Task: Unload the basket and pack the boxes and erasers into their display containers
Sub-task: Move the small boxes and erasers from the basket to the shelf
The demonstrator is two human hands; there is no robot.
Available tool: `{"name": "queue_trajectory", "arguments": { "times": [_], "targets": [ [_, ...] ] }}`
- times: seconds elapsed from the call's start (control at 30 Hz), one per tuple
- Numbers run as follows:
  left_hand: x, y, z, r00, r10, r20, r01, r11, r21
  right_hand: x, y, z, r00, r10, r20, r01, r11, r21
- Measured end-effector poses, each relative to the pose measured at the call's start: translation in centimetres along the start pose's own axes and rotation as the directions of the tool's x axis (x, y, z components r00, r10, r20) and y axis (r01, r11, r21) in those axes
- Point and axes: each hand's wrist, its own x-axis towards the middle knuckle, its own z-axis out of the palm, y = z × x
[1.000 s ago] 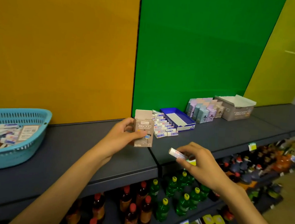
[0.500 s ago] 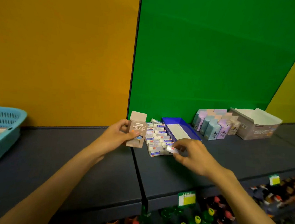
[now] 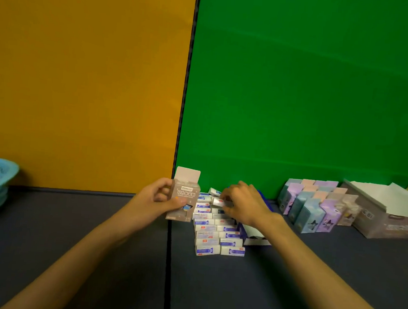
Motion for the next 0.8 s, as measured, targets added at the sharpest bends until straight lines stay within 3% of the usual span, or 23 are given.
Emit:
{"name": "queue_trajectory", "arguments": {
  "times": [0.2,0.4,0.57,0.8],
  "targets": [
    [1.2,0.8,2.5,0.997,0.019,-0.069,-0.020,1.000,-0.006,1.3,1.3,1.2,0.996,-0.086,-0.012,0.086,0.995,0.041],
    [4.0,3.3,8.5,0.985,0.037,-0.171,-0.050,0.996,-0.071,-0.9,6.5,-2.9,0.975,-0.140,-0.173,0.154,0.985,0.072],
    [8.0,6.1,16.4,0.990,0.124,-0.066,-0.119,0.991,0.068,-5.6,15.8,-6.0,0.969,-0.027,-0.245,0.060,0.990,0.131],
    [13.5,9.2,28.8,0.984,0.166,0.072,-0.177,0.963,0.204,-12.9,27.8,-7.6,0.965,0.112,-0.237,-0.085,0.989,0.123]
  ]
}}
